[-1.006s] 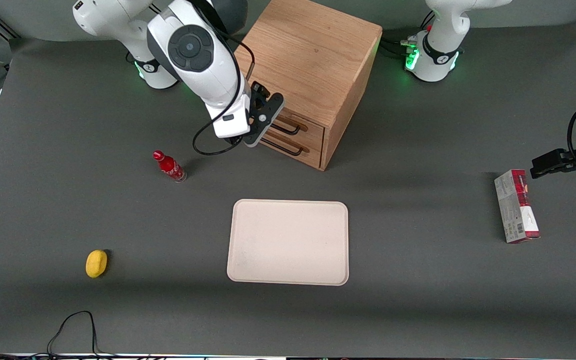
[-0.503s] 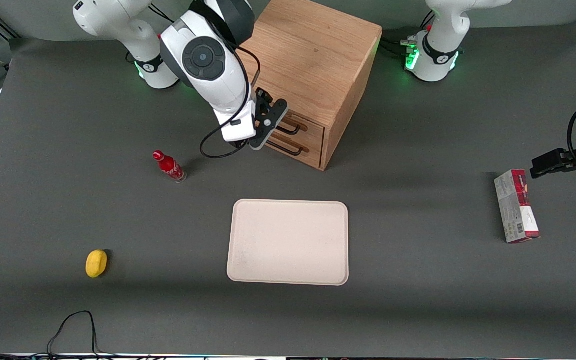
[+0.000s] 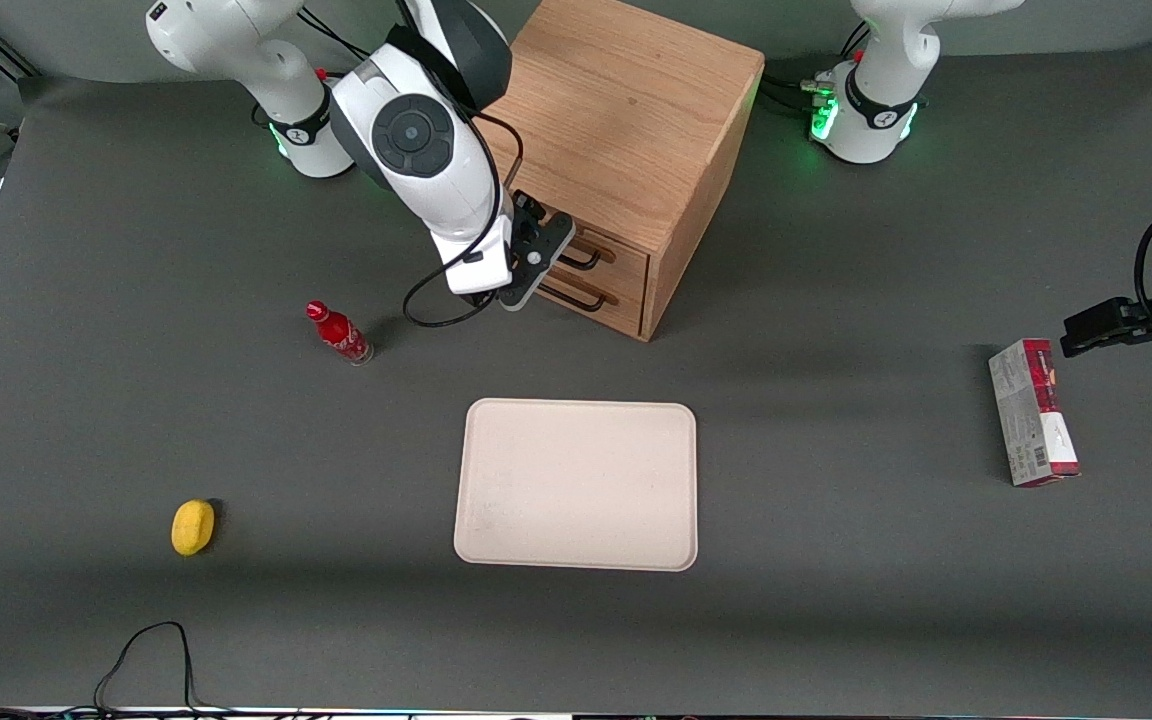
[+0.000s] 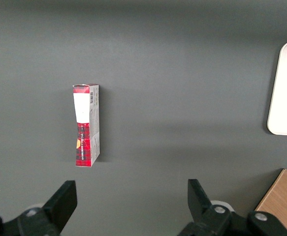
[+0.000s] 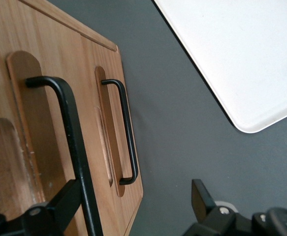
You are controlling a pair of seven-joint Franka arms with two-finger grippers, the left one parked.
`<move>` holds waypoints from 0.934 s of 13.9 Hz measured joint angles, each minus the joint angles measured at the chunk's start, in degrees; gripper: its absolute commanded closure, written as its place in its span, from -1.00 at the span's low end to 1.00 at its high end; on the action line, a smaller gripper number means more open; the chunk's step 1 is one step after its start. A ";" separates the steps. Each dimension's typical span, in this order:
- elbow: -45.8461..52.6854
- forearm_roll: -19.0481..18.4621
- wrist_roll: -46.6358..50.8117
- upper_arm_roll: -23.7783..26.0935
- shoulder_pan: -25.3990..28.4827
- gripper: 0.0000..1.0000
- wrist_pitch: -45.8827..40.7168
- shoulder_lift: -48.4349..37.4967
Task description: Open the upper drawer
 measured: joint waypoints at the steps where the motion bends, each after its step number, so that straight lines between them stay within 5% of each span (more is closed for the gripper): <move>1: -0.04 0.00 -0.03 0.00 0.00 -1.00 0.10 -0.01; 13: -2.06 -0.11 -0.25 -0.01 -0.03 -1.00 3.29 0.63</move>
